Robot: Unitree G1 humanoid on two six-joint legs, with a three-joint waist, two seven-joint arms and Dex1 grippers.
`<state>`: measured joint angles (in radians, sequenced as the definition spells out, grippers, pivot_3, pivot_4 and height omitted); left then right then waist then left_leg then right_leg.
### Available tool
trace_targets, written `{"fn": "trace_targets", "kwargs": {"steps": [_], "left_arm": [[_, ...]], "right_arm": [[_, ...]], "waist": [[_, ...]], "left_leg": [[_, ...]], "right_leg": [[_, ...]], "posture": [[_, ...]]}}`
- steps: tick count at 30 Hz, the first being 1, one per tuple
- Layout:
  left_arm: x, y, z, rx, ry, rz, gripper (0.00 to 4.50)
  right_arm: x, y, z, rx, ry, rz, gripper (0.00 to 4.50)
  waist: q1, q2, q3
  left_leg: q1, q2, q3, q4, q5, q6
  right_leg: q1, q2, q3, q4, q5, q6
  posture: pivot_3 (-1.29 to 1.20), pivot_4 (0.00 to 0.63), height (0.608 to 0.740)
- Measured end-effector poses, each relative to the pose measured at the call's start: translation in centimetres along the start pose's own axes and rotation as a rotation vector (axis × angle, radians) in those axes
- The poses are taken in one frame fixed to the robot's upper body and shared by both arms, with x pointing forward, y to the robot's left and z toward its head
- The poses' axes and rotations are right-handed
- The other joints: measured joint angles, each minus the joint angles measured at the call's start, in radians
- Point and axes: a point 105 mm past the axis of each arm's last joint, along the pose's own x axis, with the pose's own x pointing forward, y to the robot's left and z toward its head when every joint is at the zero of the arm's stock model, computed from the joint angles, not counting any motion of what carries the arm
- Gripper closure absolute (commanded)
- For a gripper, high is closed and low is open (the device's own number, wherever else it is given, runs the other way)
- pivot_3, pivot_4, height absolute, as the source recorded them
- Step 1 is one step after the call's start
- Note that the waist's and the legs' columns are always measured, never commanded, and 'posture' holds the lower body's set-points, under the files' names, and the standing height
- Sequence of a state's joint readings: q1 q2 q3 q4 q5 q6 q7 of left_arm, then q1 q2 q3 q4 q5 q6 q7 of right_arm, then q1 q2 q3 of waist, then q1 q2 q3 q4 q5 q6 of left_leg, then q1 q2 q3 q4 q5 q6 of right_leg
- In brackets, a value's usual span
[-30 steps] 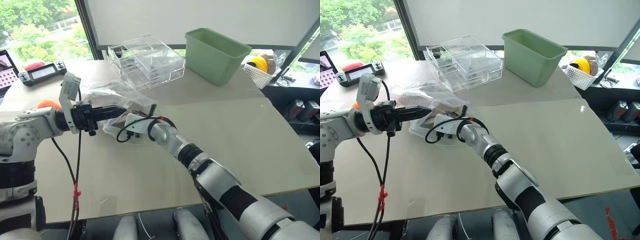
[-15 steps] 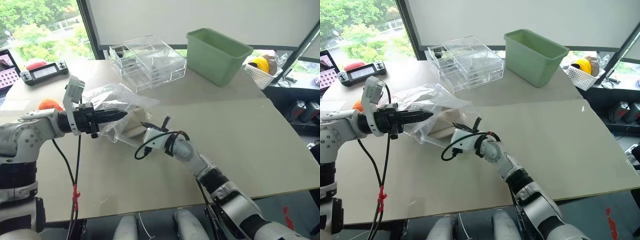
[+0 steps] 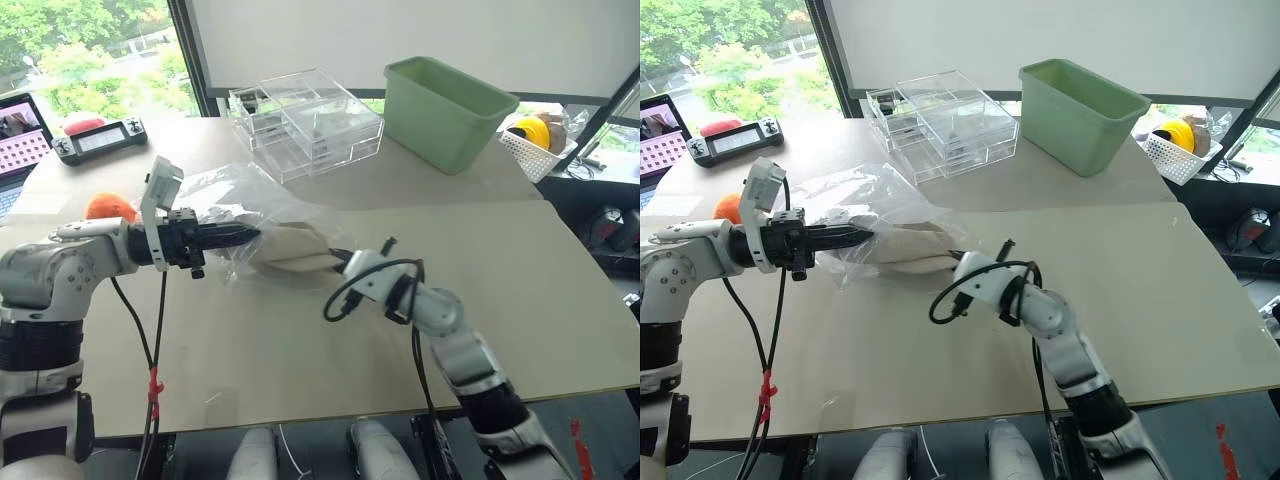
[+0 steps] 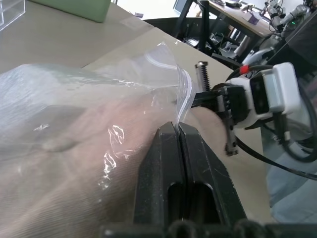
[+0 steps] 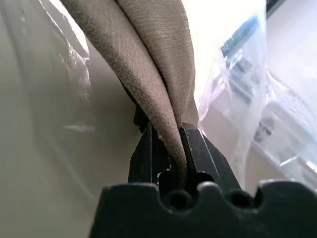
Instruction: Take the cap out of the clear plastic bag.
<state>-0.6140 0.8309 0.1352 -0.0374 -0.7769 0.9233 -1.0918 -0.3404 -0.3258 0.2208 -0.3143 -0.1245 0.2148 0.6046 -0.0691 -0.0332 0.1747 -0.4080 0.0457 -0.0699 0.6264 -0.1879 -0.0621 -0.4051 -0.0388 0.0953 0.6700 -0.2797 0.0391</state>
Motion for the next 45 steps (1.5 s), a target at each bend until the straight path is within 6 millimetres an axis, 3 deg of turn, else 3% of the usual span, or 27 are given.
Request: {"fn": "trace_targets", "kwargs": {"steps": [4,7,12,15,19,22,25,28,31,35,39,41,43,45], "left_arm": [[0.5,0.3,-0.9,0.075,0.057,0.009,4.50],[0.8,0.9,-3.6,0.118,0.158,0.033,4.50],[1.2,1.7,-9.3,0.270,0.361,0.044,4.50],[1.8,2.2,-10.0,0.375,0.376,0.053,4.50],[3.5,1.9,-10.7,0.566,0.362,0.046,4.50],[3.9,1.9,-11.3,0.667,0.362,0.046,4.50],[4.7,1.2,-10.4,0.852,0.301,0.019,4.50],[5.0,0.1,-9.9,0.984,0.236,-0.035,4.50],[4.8,-1.2,-9.6,1.122,0.158,-0.120,4.50],[3.3,-2.1,-10.3,1.242,0.116,-0.234,4.50],[1.6,-2.3,-11.3,1.292,0.116,-0.316,4.50],[0.3,-1.5,-12.0,1.310,0.175,-0.354,4.50],[-0.7,-0.2,-12.0,1.316,0.233,-0.348,4.50],[-1.3,0.9,-11.4,1.334,0.259,-0.329,4.50]], "right_arm": [[-2.1,-1.6,2.2,0.194,-0.040,0.005,4.46],[-4.3,-3.1,4.6,0.334,-0.124,0.024,4.46],[-10.3,-6.3,9.5,0.455,-0.286,0.139,4.46],[-11.8,-6.6,12.0,0.486,-0.376,0.213,4.46],[-12.6,-11.0,13.7,0.520,-0.485,0.062,4.46],[-12.3,-13.3,12.7,0.530,-0.472,-0.092,4.46],[-10.4,-15.0,10.1,0.444,-0.345,-0.279,4.46],[-8.4,-15.0,7.5,0.326,-0.218,-0.363,4.46],[-6.4,-14.2,6.0,0.080,-0.129,-0.395,4.46],[-4.0,-11.6,4.4,-0.229,-0.065,-0.328,4.46],[-2.6,-8.9,3.8,-0.404,-0.060,-0.221,4.46],[-2.2,-7.4,3.2,-0.487,-0.041,-0.145,4.46],[-2.2,-5.5,1.4,-0.530,0.029,-0.042,4.46],[-2.5,-2.7,-1.8,-0.529,0.138,0.087,4.46]], "waist": [[0.004,0.000,0.000],[0.003,0.001,0.000],[0.020,0.000,0.003],[0.023,0.000,0.003],[0.025,-0.001,0.003],[0.026,0.000,0.003],[0.024,0.000,0.003],[0.025,0.000,0.003],[0.025,0.000,0.003],[0.024,0.000,0.003],[0.025,0.001,0.004],[0.027,0.001,0.004],[0.033,0.001,0.004],[0.039,0.001,0.003]], "left_leg": [[0.000,0.000,0.000,0.000,0.000,0.000],[-0.001,0.000,0.000,-0.001,0.000,0.000],[-0.001,0.000,0.000,-0.001,0.000,0.000],[-0.001,0.000,0.002,0.000,0.000,0.001],[-0.001,0.000,0.003,0.001,0.000,0.001],[-0.002,0.000,0.004,0.000,0.000,0.001],[-0.003,0.000,0.004,0.000,0.000,0.001],[-0.004,0.000,0.004,0.000,0.000,0.001],[-0.006,0.000,0.004,0.000,0.000,0.001],[-0.006,0.001,0.005,0.000,0.000,0.001],[-0.006,0.001,0.005,0.000,0.000,0.001],[-0.006,0.000,0.005,0.001,0.000,0.001],[-0.005,0.000,0.004,0.001,0.000,0.001],[-0.005,0.000,0.004,0.002,0.000,0.001]], "right_leg": [[0.000,0.000,0.000,0.000,0.000,0.000],[0.000,0.000,0.000,-0.001,0.000,-0.001],[0.001,0.000,-0.001,-0.005,0.002,-0.003],[0.001,0.000,0.001,-0.005,0.000,-0.001],[0.002,-0.001,0.002,-0.006,0.001,-0.001],[0.000,-0.001,0.003,-0.006,0.002,-0.002],[-0.001,-0.001,0.003,-0.006,0.002,-0.003],[-0.002,-0.001,0.003,-0.006,0.002,-0.003],[-0.004,-0.001,0.003,-0.006,0.002,-0.003],[-0.004,-0.001,0.003,-0.006,0.002,-0.003],[-0.004,-0.001,0.002,-0.006,0.002,-0.003],[-0.004,-0.001,0.002,-0.005,0.002,-0.003],[-0.002,-0.001,0.001,-0.005,0.002,-0.003],[-0.001,-0.001,0.001,-0.006,0.002,-0.002]], "posture": [[0.00,0.150,0.735],[0.00,0.150,0.735],[0.00,0.150,0.735],[0.00,0.150,0.735],[0.00,0.150,0.735],[0.00,0.150,0.735],[0.00,0.150,0.735],[0.00,0.150,0.735],[0.00,0.150,0.735],[0.00,0.150,0.735],[0.00,0.150,0.735],[0.00,0.150,0.735],[0.00,0.150,0.735],[0.00,0.150,0.735]]}}
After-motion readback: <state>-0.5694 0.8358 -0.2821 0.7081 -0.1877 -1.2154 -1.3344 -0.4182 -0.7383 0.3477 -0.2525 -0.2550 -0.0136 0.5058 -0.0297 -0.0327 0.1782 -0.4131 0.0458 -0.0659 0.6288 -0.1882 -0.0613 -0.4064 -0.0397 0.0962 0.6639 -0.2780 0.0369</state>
